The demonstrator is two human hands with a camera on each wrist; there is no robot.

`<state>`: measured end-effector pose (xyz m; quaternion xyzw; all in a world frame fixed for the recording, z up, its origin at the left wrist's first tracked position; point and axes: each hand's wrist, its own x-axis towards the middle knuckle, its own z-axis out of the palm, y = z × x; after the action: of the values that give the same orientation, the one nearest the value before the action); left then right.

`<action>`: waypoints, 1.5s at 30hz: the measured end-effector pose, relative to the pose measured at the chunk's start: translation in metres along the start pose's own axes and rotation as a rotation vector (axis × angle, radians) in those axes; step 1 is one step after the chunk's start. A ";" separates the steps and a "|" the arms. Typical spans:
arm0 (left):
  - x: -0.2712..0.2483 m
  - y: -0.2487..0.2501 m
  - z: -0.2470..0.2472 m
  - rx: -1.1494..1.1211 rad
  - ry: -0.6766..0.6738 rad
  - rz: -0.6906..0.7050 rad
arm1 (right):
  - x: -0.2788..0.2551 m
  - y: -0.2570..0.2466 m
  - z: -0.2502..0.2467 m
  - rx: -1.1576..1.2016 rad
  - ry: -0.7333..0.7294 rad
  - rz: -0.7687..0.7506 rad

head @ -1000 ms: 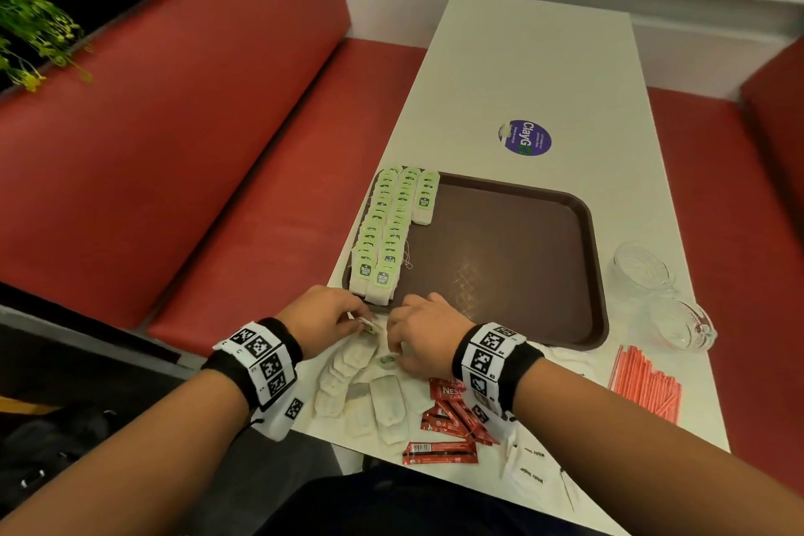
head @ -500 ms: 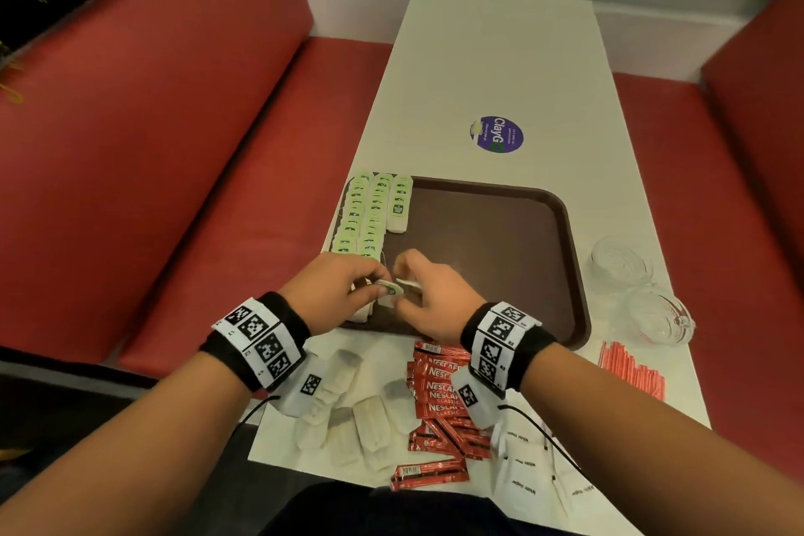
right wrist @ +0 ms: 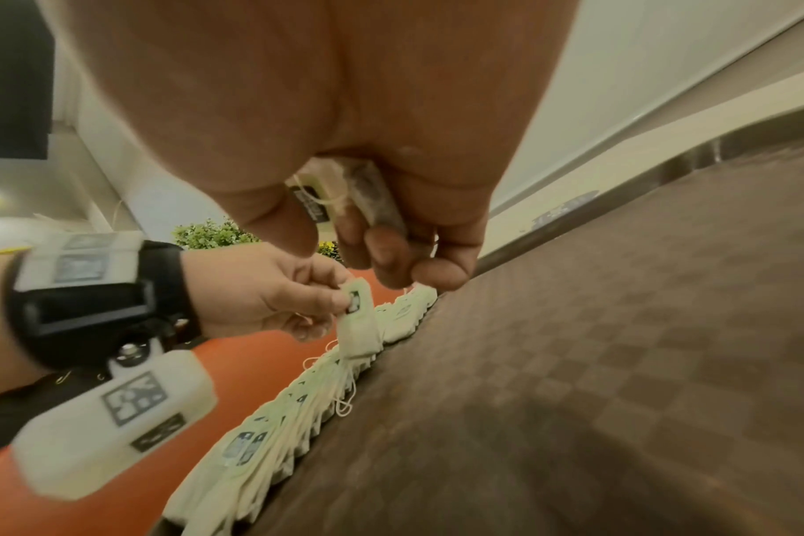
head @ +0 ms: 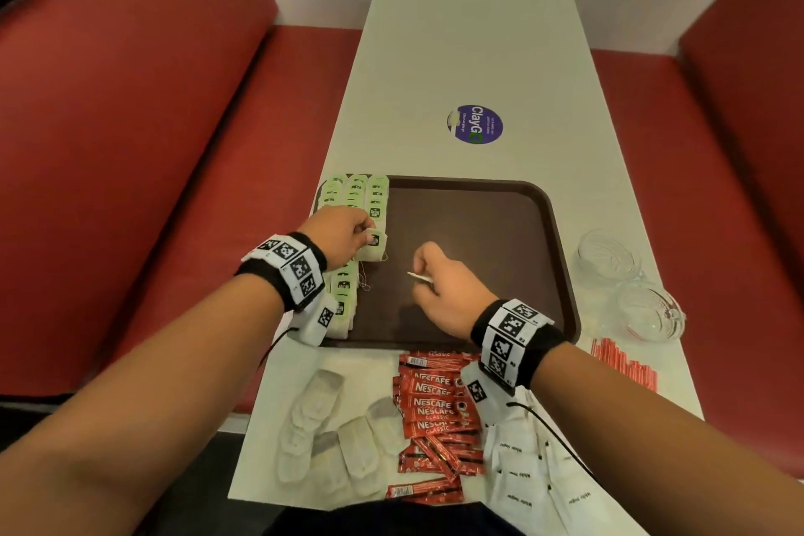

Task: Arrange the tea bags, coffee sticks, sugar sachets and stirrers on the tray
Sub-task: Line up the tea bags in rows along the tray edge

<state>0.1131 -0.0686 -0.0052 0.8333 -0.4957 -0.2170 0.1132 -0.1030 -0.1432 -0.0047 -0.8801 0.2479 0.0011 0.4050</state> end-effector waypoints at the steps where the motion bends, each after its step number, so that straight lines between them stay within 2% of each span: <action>1: 0.010 -0.001 0.002 0.018 -0.023 -0.014 | 0.000 0.002 -0.002 0.009 -0.004 0.007; 10: 0.064 0.000 0.001 0.092 0.063 -0.177 | 0.001 0.009 -0.009 0.042 -0.005 0.015; 13: 0.065 0.005 0.007 0.113 0.104 -0.160 | 0.002 0.012 -0.010 0.032 -0.003 0.012; 17: 0.066 0.013 0.011 0.206 -0.023 -0.158 | 0.005 0.013 -0.012 0.006 -0.001 0.007; 22: 0.063 0.013 0.009 0.203 -0.059 -0.168 | 0.009 0.014 -0.015 0.018 -0.025 0.020; 25: 0.055 0.015 0.003 0.110 0.001 -0.108 | 0.010 0.012 -0.018 0.029 -0.042 0.038; 28: 0.033 0.025 -0.004 -0.141 0.087 0.074 | 0.014 0.013 -0.020 0.061 -0.023 0.039; 31: 0.000 0.040 -0.010 -0.305 -0.048 0.222 | 0.017 0.015 -0.020 0.111 0.016 0.039; 33: -0.013 0.043 -0.010 -0.340 -0.087 0.290 | 0.019 0.016 -0.019 0.110 0.041 0.021; 40: -0.022 0.032 0.001 -0.299 -0.024 0.356 | 0.023 0.014 -0.011 0.155 0.009 0.011; 45: -0.014 0.014 0.000 -0.345 0.022 0.256 | 0.023 0.016 -0.009 0.153 0.024 0.058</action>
<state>0.0964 -0.0627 0.0043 0.7341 -0.5518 -0.2735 0.2860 -0.0917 -0.1686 -0.0149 -0.8390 0.2776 -0.0168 0.4677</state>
